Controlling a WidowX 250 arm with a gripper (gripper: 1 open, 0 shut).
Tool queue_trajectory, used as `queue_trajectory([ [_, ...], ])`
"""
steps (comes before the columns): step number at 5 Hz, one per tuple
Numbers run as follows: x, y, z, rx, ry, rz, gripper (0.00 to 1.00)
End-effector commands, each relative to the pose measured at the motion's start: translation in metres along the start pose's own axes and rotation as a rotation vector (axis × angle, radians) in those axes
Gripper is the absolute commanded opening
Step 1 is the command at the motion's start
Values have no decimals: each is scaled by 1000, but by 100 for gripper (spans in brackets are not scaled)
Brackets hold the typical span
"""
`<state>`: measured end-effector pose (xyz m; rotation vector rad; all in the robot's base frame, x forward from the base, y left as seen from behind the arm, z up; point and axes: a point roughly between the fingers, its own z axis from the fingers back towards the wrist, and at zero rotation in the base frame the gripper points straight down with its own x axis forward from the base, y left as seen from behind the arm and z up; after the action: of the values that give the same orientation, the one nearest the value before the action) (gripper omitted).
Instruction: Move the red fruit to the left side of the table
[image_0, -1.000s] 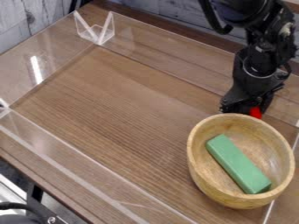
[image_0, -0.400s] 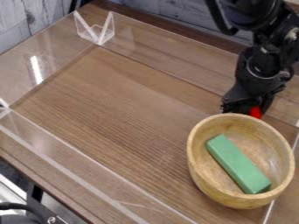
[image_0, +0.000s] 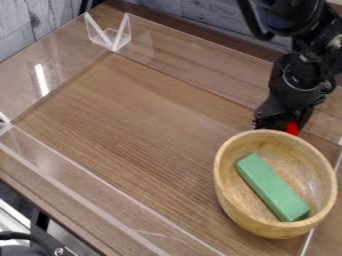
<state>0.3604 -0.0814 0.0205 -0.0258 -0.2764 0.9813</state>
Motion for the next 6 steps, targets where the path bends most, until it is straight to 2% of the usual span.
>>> queue_trajectory([
  [1, 12, 20, -8, 40, -19, -2, 0],
  [2, 17, 29, -7, 50, -31, -21, 0],
  [3, 16, 26, -5, 65, -47, -31, 100],
  [4, 10, 26, 2, 58, -25, -50, 0],
  [5, 18, 32, 19, 44, 5, -74, 0],
  [6, 32, 38, 46, 17, 55, -80, 0],
])
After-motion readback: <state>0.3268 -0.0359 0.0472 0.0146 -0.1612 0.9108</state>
